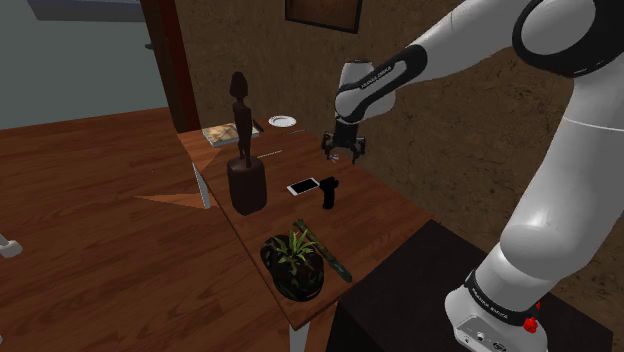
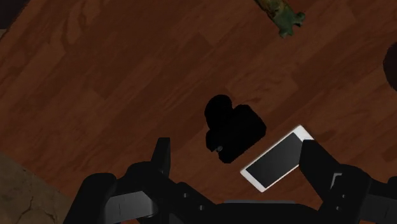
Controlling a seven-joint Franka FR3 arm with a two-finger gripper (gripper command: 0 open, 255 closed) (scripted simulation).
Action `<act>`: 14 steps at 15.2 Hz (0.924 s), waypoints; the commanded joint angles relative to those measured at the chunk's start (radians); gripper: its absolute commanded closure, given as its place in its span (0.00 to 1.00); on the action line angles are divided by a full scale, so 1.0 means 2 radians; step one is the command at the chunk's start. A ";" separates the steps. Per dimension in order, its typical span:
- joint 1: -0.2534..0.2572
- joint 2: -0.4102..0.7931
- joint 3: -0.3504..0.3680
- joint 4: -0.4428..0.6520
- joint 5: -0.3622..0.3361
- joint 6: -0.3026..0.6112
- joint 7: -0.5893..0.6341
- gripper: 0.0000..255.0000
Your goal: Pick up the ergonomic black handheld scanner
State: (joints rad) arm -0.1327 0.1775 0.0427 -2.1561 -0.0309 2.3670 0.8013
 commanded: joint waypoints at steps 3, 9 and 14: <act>-0.006 0.076 -0.010 0.047 0.007 0.025 0.029 0.00; -0.014 0.187 -0.023 0.130 0.025 0.046 0.069 0.00; -0.017 0.236 -0.026 0.160 0.032 0.062 0.079 0.00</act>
State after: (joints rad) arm -0.1669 0.6356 -0.0087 -1.8406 0.0329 2.4820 0.9584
